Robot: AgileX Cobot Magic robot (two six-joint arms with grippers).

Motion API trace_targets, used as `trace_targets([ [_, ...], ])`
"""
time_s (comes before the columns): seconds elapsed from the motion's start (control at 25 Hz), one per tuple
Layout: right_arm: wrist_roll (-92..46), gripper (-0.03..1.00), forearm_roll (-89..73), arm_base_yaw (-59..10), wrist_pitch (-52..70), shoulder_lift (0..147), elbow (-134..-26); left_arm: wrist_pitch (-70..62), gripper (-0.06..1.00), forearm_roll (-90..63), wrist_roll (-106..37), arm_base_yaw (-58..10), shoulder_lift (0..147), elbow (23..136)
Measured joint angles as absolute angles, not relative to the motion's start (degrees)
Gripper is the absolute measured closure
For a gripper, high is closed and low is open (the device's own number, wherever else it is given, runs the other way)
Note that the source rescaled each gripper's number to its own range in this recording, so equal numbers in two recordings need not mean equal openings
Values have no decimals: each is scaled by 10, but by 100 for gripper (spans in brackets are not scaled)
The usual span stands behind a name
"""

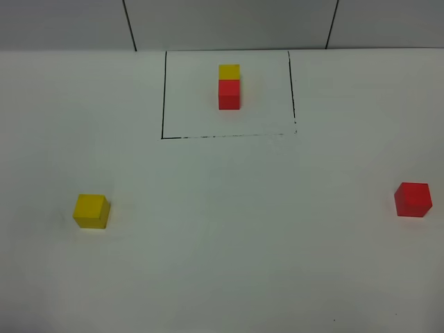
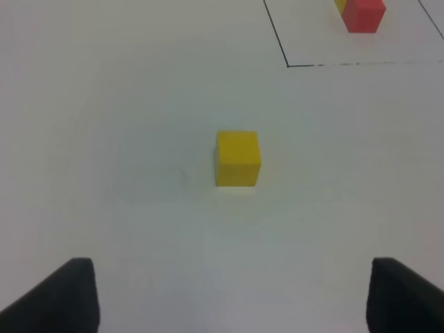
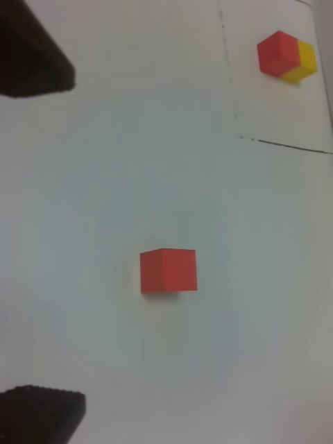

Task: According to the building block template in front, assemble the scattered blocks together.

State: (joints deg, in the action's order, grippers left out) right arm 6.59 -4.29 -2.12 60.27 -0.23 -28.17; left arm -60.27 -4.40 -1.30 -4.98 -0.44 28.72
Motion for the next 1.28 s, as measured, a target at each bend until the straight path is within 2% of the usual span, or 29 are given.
trace_targets([
  [1.04,66,26,-43,-21,603,-2,-282,-603,29,-44,-13,-50,-3,287],
  [1.28,66,26,-43,-21,603,-2,-282,-594,28,-43,13,-50,51,305],
])
